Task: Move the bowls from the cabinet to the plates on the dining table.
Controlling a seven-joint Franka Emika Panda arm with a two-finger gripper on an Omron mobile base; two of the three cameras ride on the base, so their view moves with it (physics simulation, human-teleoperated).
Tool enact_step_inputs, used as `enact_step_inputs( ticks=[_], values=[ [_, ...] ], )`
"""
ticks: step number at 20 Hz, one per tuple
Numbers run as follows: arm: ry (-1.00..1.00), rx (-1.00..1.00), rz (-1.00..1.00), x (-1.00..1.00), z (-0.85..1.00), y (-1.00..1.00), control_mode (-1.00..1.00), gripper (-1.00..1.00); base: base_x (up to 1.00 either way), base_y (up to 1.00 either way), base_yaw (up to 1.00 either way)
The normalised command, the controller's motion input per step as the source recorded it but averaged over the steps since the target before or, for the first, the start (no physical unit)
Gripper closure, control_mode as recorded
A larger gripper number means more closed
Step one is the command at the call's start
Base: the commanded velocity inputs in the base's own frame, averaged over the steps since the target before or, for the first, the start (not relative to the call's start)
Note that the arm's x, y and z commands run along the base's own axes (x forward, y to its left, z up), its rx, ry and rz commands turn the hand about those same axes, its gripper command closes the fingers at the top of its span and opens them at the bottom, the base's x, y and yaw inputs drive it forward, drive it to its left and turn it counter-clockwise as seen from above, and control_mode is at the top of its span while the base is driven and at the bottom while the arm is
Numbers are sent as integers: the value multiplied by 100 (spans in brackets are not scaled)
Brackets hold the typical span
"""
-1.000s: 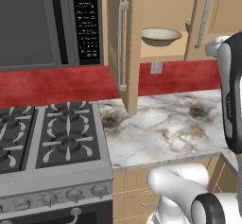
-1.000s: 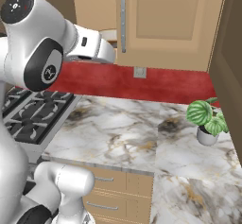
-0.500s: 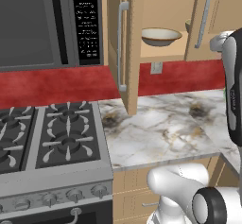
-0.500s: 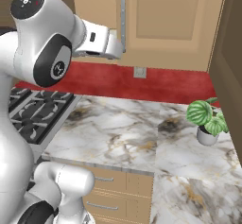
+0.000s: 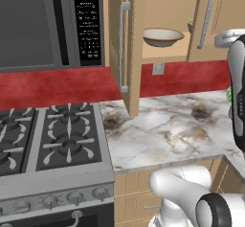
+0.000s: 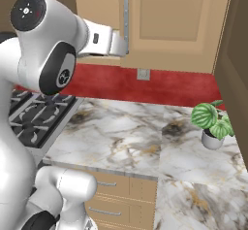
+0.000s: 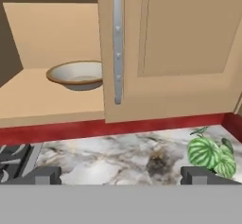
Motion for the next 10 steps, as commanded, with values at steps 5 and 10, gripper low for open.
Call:
enact_step_inputs(
  ticks=[5,10],
  values=[
    [-8,-1,4,14,1,0,-100,-100,0,0,0],
    [1,-2,1,46,21,0,-100,-100,0,0,0]
  ],
)
